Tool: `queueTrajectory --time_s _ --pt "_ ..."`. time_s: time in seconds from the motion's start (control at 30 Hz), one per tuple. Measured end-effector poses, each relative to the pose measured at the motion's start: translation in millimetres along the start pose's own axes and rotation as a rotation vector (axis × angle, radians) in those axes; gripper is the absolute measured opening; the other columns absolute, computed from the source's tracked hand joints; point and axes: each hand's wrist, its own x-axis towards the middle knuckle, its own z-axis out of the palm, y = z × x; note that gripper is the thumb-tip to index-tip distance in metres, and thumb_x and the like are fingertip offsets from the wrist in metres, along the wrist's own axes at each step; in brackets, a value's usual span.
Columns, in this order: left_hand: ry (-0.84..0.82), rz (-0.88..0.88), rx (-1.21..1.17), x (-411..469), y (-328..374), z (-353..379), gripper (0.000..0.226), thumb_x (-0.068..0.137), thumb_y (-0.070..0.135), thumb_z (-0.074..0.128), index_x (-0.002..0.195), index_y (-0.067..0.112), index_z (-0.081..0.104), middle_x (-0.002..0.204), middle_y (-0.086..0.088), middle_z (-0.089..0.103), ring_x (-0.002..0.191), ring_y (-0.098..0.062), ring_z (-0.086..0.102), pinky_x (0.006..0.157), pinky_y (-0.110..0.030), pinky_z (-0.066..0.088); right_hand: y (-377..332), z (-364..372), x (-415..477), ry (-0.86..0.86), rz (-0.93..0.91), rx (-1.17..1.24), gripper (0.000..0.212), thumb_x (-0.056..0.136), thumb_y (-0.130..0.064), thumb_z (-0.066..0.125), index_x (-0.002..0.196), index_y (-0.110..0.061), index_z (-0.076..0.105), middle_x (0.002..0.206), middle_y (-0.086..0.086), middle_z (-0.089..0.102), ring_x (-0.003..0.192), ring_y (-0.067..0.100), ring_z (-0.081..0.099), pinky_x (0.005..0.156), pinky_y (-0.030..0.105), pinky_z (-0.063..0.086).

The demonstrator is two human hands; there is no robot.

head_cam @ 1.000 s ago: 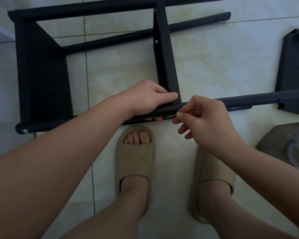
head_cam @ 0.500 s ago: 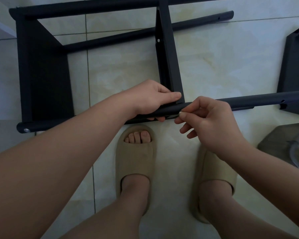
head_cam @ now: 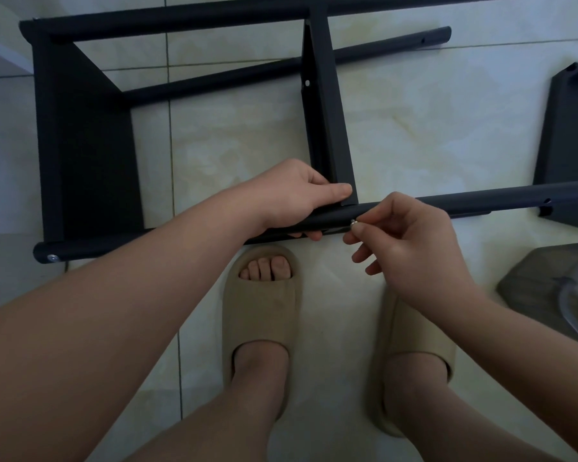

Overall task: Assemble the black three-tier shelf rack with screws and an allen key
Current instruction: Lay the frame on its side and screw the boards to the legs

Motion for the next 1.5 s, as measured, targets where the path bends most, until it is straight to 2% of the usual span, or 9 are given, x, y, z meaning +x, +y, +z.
queueTrajectory --time_s 0.13,0.33,0.47,0.63,0.83,1.1,1.2,1.33,1.5 --pt "0.011 0.004 0.01 1.6 0.1 2.3 0.034 0.097 0.045 0.06 0.079 0.02 0.073 0.06 -0.002 0.071 0.054 -0.013 0.068 0.05 -0.023 0.052 3.1 0.1 0.7 0.015 -0.084 -0.116 0.021 0.092 -0.006 0.069 0.078 -0.019 0.061 0.072 -0.007 0.074 0.06 0.012 0.069 0.057 0.03 0.053" --pt "0.018 -0.001 0.022 2.1 0.7 3.3 0.032 0.097 0.044 0.059 0.082 0.019 0.073 0.061 0.001 0.072 0.056 -0.013 0.07 0.053 -0.025 0.053 4.5 0.8 -0.8 0.045 -0.199 -0.261 0.025 0.091 -0.009 0.07 0.077 -0.026 0.059 0.068 -0.006 0.07 0.061 0.011 0.068 0.057 0.037 0.057" --pt "0.02 -0.001 0.026 0.9 1.5 3.5 0.033 0.098 0.044 0.058 0.079 0.019 0.071 0.061 0.001 0.071 0.056 -0.012 0.069 0.051 -0.024 0.052 2.8 0.5 0.5 0.019 -0.092 -0.154 0.023 0.092 -0.007 0.068 0.076 -0.021 0.06 0.072 -0.006 0.073 0.06 0.012 0.07 0.055 0.033 0.054" --pt "0.016 -0.014 0.05 1.2 3.1 4.3 0.037 0.1 0.044 0.054 0.086 0.013 0.07 0.061 0.0 0.07 0.055 -0.011 0.068 0.049 -0.021 0.051 -1.6 -0.7 0.2 -0.014 0.048 0.056 0.014 0.094 -0.001 0.066 0.082 -0.008 0.062 0.073 0.002 0.075 0.058 0.015 0.07 0.045 0.026 0.052" --pt "0.007 0.007 0.054 -0.5 1.1 3.4 0.036 0.1 0.045 0.054 0.087 0.017 0.071 0.057 0.004 0.069 0.053 -0.009 0.066 0.051 -0.023 0.05 -1.8 -2.5 -1.6 -0.043 0.096 0.208 0.01 0.094 0.002 0.065 0.086 -0.002 0.063 0.077 0.009 0.076 0.059 0.017 0.069 0.046 0.026 0.052" --pt "-0.008 0.018 0.021 -1.4 0.1 2.2 0.037 0.095 0.052 0.059 0.069 0.031 0.075 0.06 0.0 0.07 0.055 -0.012 0.068 0.048 -0.023 0.05 1.1 -0.8 -0.6 -0.041 0.053 0.22 0.014 0.094 0.005 0.064 0.084 -0.003 0.063 0.073 0.01 0.075 0.059 0.017 0.069 0.057 0.028 0.059" --pt "-0.02 0.018 0.013 -1.0 -0.5 1.6 0.034 0.093 0.054 0.06 0.068 0.037 0.075 0.065 -0.002 0.072 0.059 -0.015 0.07 0.05 -0.025 0.053 2.0 -0.8 0.0 -0.043 0.035 0.185 0.018 0.094 0.006 0.065 0.081 -0.007 0.062 0.073 0.009 0.075 0.059 0.016 0.07 0.057 0.028 0.059" --pt "-0.039 0.009 0.01 -0.6 -0.8 0.8 0.035 0.093 0.058 0.058 0.069 0.039 0.075 0.066 -0.004 0.073 0.061 -0.017 0.071 0.052 -0.026 0.053 3.3 -1.2 0.6 -0.047 -0.031 0.067 0.024 0.093 0.004 0.066 0.078 -0.015 0.063 0.075 0.003 0.075 0.062 0.016 0.07 0.057 0.025 0.057" --pt "-0.037 0.021 0.013 0.5 -4.3 2.3 0.038 0.096 0.055 0.055 0.069 0.035 0.073 0.064 -0.005 0.071 0.063 -0.019 0.07 0.052 -0.026 0.053 5.2 -3.7 0.3 -0.056 -0.048 0.097 0.022 0.093 0.006 0.066 0.08 -0.012 0.063 0.074 0.005 0.075 0.063 0.016 0.07 0.065 0.028 0.06"
